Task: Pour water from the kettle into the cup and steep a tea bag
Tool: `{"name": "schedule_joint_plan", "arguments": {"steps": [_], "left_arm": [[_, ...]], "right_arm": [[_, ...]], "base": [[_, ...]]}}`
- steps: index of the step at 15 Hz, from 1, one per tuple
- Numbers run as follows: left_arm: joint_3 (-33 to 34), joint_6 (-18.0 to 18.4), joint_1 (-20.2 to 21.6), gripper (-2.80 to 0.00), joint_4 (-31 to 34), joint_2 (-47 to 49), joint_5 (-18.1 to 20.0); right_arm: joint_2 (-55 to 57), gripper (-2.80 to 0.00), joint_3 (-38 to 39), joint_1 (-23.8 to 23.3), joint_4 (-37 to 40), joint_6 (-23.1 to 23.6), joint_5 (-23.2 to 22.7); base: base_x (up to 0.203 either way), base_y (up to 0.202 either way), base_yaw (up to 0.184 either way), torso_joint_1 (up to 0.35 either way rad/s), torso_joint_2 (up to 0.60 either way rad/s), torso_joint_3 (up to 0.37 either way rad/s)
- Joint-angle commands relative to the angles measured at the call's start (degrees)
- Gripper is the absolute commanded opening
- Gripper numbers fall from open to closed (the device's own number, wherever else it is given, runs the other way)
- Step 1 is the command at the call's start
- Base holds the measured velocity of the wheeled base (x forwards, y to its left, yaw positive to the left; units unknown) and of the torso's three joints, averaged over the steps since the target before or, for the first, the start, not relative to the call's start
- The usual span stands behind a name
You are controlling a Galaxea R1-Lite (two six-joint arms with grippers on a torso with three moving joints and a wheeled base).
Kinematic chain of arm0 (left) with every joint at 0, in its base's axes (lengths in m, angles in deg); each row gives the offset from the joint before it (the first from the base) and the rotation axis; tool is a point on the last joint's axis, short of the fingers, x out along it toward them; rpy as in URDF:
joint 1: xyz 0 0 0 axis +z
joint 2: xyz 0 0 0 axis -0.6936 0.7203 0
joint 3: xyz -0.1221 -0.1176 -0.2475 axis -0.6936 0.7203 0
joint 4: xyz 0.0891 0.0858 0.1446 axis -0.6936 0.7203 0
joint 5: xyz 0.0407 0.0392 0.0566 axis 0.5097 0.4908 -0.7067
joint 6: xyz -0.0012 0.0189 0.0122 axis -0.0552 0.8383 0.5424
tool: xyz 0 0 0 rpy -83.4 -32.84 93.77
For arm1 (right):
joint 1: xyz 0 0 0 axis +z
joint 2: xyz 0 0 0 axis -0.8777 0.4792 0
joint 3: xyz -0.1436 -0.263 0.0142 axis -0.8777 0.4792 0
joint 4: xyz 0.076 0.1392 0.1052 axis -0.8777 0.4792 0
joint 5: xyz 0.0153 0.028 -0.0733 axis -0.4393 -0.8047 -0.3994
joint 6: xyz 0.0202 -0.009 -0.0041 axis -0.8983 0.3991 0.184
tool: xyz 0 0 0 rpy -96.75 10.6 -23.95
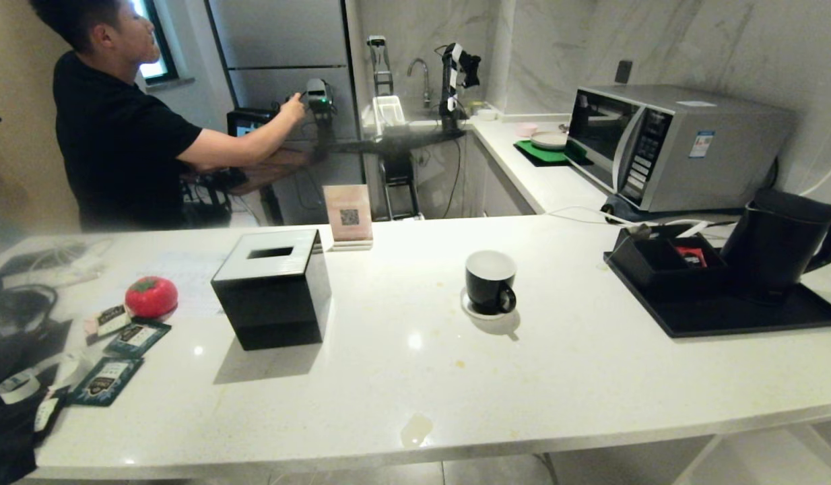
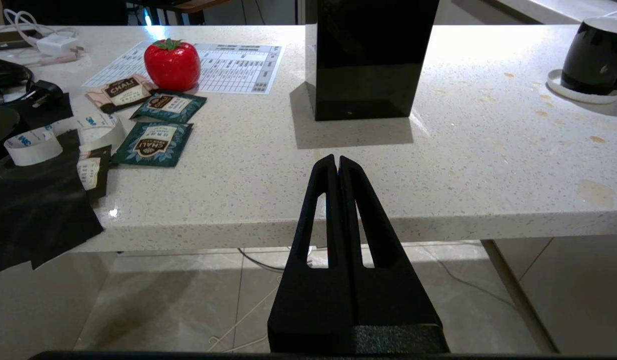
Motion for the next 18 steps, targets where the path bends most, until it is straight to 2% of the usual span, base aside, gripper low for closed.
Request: {"name": "schedule_joint_plan", "arguments": {"steps": [1, 18], "left_arm": [[0.0, 0.0, 0.0, -2.8, -0.04, -0.01, -0.02], [0.0, -0.09, 0.0, -2.8, -0.04, -0.01, 0.06]], "right_arm": [[0.09, -2.8, 0.0, 0.01, -0.01, -0.04, 0.01], [0.09, -2.8, 0.0, 0.01, -0.01, 0.05, 0.01]], "base": [[0.0, 0.0, 0.0, 0.0, 0.0, 0.0], [0.0, 0.0, 0.0, 0.0, 0.0, 0.0]]}}
